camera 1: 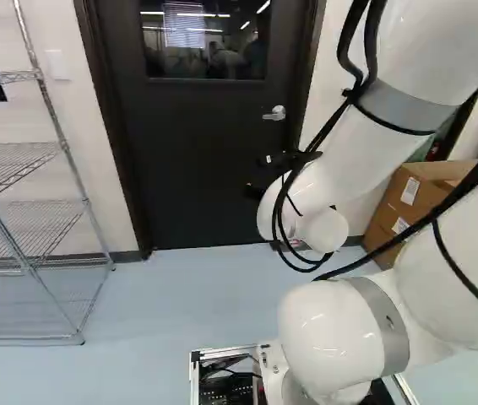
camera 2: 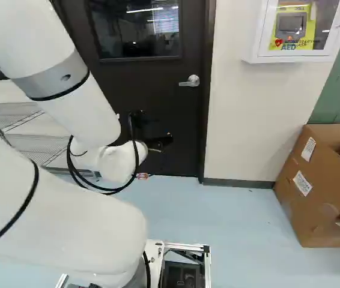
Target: Open the door and move inside
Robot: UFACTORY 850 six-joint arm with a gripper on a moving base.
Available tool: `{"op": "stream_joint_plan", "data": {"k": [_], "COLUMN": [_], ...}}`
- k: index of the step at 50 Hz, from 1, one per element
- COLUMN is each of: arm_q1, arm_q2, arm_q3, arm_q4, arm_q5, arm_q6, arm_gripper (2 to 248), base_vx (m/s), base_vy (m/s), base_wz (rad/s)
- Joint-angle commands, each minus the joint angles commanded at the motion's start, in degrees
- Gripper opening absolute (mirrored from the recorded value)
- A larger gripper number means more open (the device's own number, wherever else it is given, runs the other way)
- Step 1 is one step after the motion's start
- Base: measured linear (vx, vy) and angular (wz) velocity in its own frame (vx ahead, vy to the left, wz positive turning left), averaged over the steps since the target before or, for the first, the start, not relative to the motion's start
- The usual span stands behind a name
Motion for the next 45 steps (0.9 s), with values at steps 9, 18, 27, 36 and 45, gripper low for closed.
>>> {"op": "stream_joint_plan", "data": {"k": [9,18,27,36,45], "arm_q1": [0.0,0.0,0.0,0.0,0.0], "arm_q2": [0.0,0.0,0.0,0.0,0.0], "arm_q3": [0.0,0.0,0.0,0.0,0.0], "arm_q4": [0.0,0.0,0.0,0.0,0.0], "arm_q5": [0.0,0.0,0.0,0.0,0.0], "arm_q6": [0.0,0.0,0.0,0.0,0.0], "arm_gripper": [247,247,247,247,247], "base_vx": [0.183,0.167,0.153,0.151,0.14], "base_vy": [0.057,0.095,0.107,0.106,0.108], "base_wz": [-0.29,-0.25,-0.196,-0.208,-0.21]}}
